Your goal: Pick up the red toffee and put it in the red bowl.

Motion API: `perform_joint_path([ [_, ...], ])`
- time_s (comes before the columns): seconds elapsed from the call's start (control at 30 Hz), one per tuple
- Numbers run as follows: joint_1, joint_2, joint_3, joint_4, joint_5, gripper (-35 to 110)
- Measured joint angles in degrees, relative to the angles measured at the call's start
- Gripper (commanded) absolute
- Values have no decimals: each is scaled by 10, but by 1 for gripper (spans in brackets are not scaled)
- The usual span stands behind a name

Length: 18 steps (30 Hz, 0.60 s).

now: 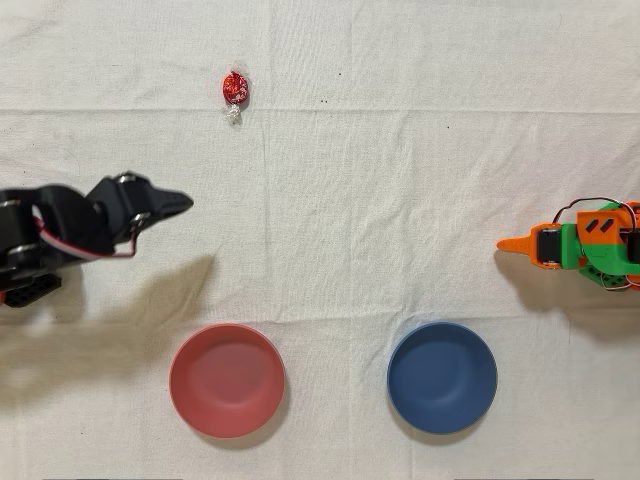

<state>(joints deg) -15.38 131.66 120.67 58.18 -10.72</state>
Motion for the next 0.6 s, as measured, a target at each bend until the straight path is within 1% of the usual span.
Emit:
perform_joint_path([
  [0.07,-18,-40,-37,11,-13,1],
  [0.53,-127,-285,-229,46,83,1],
  [0.6,-142,-313,-249,47,77,1],
])
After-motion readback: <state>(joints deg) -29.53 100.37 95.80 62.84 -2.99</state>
